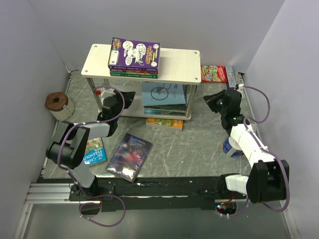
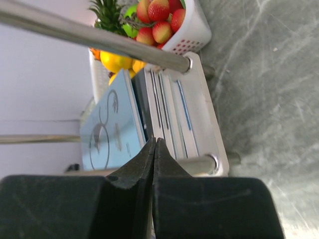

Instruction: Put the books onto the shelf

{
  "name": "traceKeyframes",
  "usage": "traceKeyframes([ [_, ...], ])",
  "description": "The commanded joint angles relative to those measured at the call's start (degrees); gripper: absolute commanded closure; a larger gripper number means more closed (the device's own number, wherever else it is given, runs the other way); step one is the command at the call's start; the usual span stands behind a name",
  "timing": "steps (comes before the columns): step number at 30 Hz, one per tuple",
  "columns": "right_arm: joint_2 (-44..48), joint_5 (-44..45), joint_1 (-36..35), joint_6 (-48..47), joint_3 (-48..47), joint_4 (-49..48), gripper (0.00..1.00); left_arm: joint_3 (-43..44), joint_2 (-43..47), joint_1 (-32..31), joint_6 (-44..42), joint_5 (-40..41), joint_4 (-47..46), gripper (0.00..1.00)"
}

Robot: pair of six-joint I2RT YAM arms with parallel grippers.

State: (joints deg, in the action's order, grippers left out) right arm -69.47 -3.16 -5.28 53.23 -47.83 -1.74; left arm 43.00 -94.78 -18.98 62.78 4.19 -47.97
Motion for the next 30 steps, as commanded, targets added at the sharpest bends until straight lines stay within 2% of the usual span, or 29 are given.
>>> traceKeyframes([
  [1,-2.15,-4.48,1.32,2.93,0.99,-6.87,1.0,-1.43,-2.86,-0.53,2.87,0.82,-17.16,0.82],
  [7,-3.47,-5.54,1.41,2.32,-0.07,-7.49,1.0,-1.17,-4.97,-0.62,3.66,0.83,-21.55,0.84],
  [13,-4.27,-6.07,1.41,1.79,-0.24,-7.49,1.0,1.99,-7.87,-1.06,3.75,-2.07,-20.42,0.85],
  [30,-6.82,-7.21,1.41,1.17,-1.38,-7.84,1.0,6.48,-13.49,-1.49,4.89,-3.75,-18.66,0.88],
])
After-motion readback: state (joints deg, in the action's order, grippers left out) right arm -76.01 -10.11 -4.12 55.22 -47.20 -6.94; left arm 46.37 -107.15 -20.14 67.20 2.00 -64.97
